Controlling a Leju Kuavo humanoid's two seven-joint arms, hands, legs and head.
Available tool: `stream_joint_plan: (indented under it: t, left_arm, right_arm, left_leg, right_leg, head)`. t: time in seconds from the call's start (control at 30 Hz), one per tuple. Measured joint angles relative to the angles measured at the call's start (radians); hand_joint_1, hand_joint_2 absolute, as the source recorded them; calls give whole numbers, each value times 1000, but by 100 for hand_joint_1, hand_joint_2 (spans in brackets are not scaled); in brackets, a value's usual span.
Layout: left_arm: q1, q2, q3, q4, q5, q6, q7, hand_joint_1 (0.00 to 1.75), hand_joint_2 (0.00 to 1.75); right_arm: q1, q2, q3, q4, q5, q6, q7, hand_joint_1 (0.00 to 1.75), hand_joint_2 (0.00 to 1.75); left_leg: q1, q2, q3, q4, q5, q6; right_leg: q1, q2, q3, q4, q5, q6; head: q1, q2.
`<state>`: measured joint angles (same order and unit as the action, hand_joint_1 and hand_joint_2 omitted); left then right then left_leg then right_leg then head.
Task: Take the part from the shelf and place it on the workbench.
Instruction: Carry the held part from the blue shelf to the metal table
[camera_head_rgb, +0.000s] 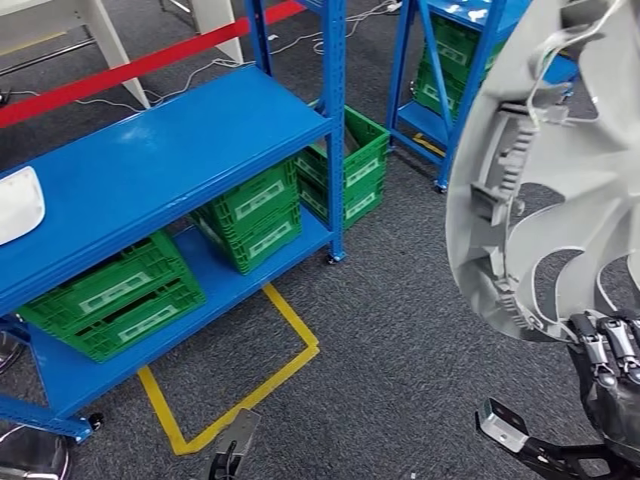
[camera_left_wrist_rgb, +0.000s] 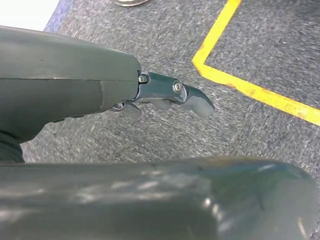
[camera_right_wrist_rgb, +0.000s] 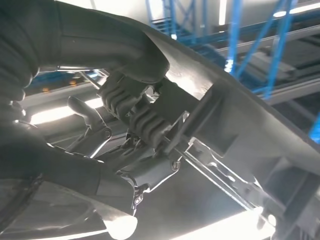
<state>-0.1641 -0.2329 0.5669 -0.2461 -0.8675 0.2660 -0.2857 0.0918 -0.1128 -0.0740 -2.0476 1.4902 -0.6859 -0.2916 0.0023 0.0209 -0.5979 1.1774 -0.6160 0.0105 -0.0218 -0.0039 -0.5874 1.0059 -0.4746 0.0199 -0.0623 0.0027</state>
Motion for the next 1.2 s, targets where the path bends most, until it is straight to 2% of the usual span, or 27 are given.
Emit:
stream_joint_plan:
  t: [0.03, 0.07, 0.1, 0.13, 0.17, 0.23, 0.3, 0.37, 0.4, 0.43, 0.5, 0.57, 0.6, 0.63, 0.67, 0.73, 0.77, 0.8, 0.87, 0.9, 0.97, 1.0, 1.07, 1.1, 1.13, 1.17, 1.2]
  left_arm:
    - [2, 1, 0, 0, 2, 1, 0, 0, 0]
    - [3, 2, 0, 0, 4, 2, 0, 0, 0]
    - [4, 3, 0, 0, 8, 3, -1, 0, 0]
    - [4, 4, 0, 0, 12, 4, -3, 0, 0]
    - [3, 4, 0, 0, 16, 6, -7, 0, 0]
    - [0, 4, 0, 0, 23, 10, -21, 0, 0]
    - [-3, 3, 0, 0, 28, 13, -35, 0, 0]
    - [-7, 0, 0, 0, 31, 16, -42, 0, 0]
    - [-10, -2, 0, 0, 32, 17, -45, 0, 0]
    - [-13, -4, 0, 0, 33, 18, -46, 0, 0]
    - [-18, -9, 0, 0, 32, 17, -47, 0, 0]
    - [-17, -10, 0, 0, 30, 14, -47, 0, 0]
    - [-17, -11, 0, 0, 30, 13, -47, 0, 0]
    - [-17, -12, -1, 0, 28, 12, -46, 0, 0]
    - [-19, -13, -2, 0, 25, 11, -44, 0, 0]
    - [-22, -17, -8, 0, 15, 7, -35, 0, 0]
    - [-22, -19, -12, 0, 10, 5, -30, 0, 0]
    - [-22, -20, -16, 0, 5, 3, -25, 0, 0]
    - [-18, -23, -26, 0, -4, -1, -19, 0, 0]
    - [-17, -25, -30, 0, -8, -3, -18, 0, 0]
    - [-13, -28, -38, 0, -14, -5, -17, 0, 0]
    - [-9, -27, -41, 0, -15, -6, -15, 0, 0]
    - [1, -24, -44, 0, -15, -5, -11, 0, 0]
    - [5, -22, -45, 0, -14, -4, -10, 0, 0]
    - [8, -21, -47, 0, -13, -3, -10, 0, 0]
    - [9, -21, -48, 0, -11, -2, -11, 0, 0]
    - [9, -20, -48, 0, -8, -1, -13, 0, 0]
  right_arm:
    - [1, -7, 8, -1, 2, 0, 15, 175, 175]
    - [3, -14, 16, -2, 3, 0, 33, 175, 175]
    - [3, -22, 25, -3, 4, 0, 51, 175, 175]
    - [3, -32, 35, -3, 6, 0, 70, 175, 175]
    - [2, -44, 46, -4, 7, 0, 87, 175, 175]
    - [-1, -69, 65, -5, 8, 0, 108, 175, 175]
    - [-5, -90, 77, -5, 8, 0, 113, 175, 175]
    - [-5, -108, 84, -5, 8, -1, 114, 175, 175]
    - [-4, -117, 86, -5, 8, -1, 116, 175, 175]
    - [-4, -127, 88, -5, 8, -1, 117, 175, 175]
    - [-4, -142, 90, -5, 8, -1, 119, 175, 175]
    - [1, -151, 91, -5, 8, -1, 119, 175, 175]
    - [4, -154, 91, -5, 8, -1, 119, 175, 175]
    - [5, -157, 91, -5, 8, -1, 116, 175, 175]
    - [8, -160, 89, -6, 9, -1, 110, 175, 175]
    - [20, -163, 77, -12, 8, -1, 89, 175, 175]
    - [32, -164, 67, -18, 8, -1, 79, 175, 175]
    - [48, -164, 55, -25, 8, -1, 69, 175, 175]
    - [91, -163, 28, -45, 8, -2, 50, 175, 175]
    - [115, -162, 14, -57, 8, -2, 41, 175, 175]
    - [153, -157, -12, -81, 8, -2, 26, 175, 175]
    - [167, -152, -21, -90, 8, -2, 21, 175, 175]
    - [191, -144, -36, -103, 8, -2, 13, 175, 175]
    - [201, -140, -42, -107, 8, -2, 11, 175, 175]
    - [207, -137, -48, -110, 8, -2, 10, 175, 175]
    - [211, -136, -51, -112, 8, -2, 9, 175, 175]
    - [213, -135, -54, -113, 8, -2, 9, 175, 175]
  left_leg:
    - [0, -9, -28, 67, -29, 0]
    - [0, -13, -49, 114, -40, 2]
    - [0, -15, -55, 126, -32, 4]
    - [0, -18, -44, 99, -5, 7]
    - [1, -27, -18, 38, 36, 12]
    - [4, -75, 35, -88, 93, 18]
    - [5, -105, 53, -139, 104, 19]
    - [4, -86, 52, -148, 109, 22]
    - [5, -73, 52, -153, 113, 27]
    - [5, -60, 52, -158, 118, 32]
    - [3, -32, 48, -162, 123, 39]
    - [-1, -2, 44, -161, 124, 41]
    - [-3, 13, 43, -161, 124, 41]
    - [-4, 28, 43, -161, 124, 41]
    - [-5, 41, 44, -161, 123, 41]
    - [-10, 63, 46, -159, 120, 37]
    - [-14, 72, 45, -158, 118, 34]
    - [-17, 80, 45, -157, 117, 31]
    - [-18, 99, 45, -156, 115, 24]
    - [-16, 90, 44, -149, 107, 19]
    - [-11, 42, 25, -91, 63, 10]
    - [-8, 12, 3, -33, 30, 7]
    - [-6, -11, -49, 93, -23, 5]
    - [-6, -13, -63, 124, -25, 4]
    - [-5, -15, -60, 118, -8, 5]
    - [-4, -20, -41, 74, 26, 6]
    - [-1, -36, -13, 9, 64, 7]
  right_leg:
    - [1, 13, -2, 0, 1, -2]
    - [2, 28, -3, 0, 2, -3]
    - [3, 43, -4, 1, 3, -4]
    - [3, 58, -4, 1, 4, -4]
    - [3, 73, -3, 2, 5, -3]
    - [2, 99, -7, 5, 8, 3]
    - [-2, 123, -19, 7, 15, 16]
    - [-8, 141, -31, 5, 23, 32]
    - [-7, 130, -38, 10, 19, 37]
    - [-5, 105, -52, 32, 4, 41]
    - [0, 39, -104, 140, -55, 45]
    - [0, 14, -156, 265, -106, 48]
    - [0, 10, -162, 287, -108, 49]
    - [0, 7, -146, 268, -92, 48]
    - [1, -2, -111, 211, -63, 46]
    - [9, -49, -26, 67, -18, 37]
    - [14, -68, 1, 20, -9, 32]
    - [18, -79, 13, -1, -9, 26]
    - [20, -61, 12, -6, -6, 16]
    - [18, -50, 11, -8, -3, 11]
    - [13, -28, 12, -13, 2, -2]
    - [13, -16, 11, -13, 3, -5]
    - [13, 12, 11, -13, 4, -9]
    - [13, 28, 11, -12, 4, -10]
    - [13, 44, 11, -11, 4, -9]
    - [12, 60, 11, -9, 5, -9]
    - [12, 75, 10, -7, 5, -8]
  head:
    - [-1, 0]
    - [-1, 0]
    - [-1, 0]
    - [-1, 0]
    - [-1, 0]
    - [1, 0]
    - [1, 0]
    - [0, 0]
    - [2, 0]
    - [4, 0]
    - [10, 0]
    - [11, 0]
    - [11, 0]
    - [11, 0]
    - [11, 0]
    - [11, 0]
    - [11, 0]
    - [10, 0]
    - [8, 0]
    - [8, 0]
    - [7, 0]
    - [6, 0]
    - [5, 0]
    - [5, 0]
    - [5, 0]
    - [5, 0]
    - [5, 0]
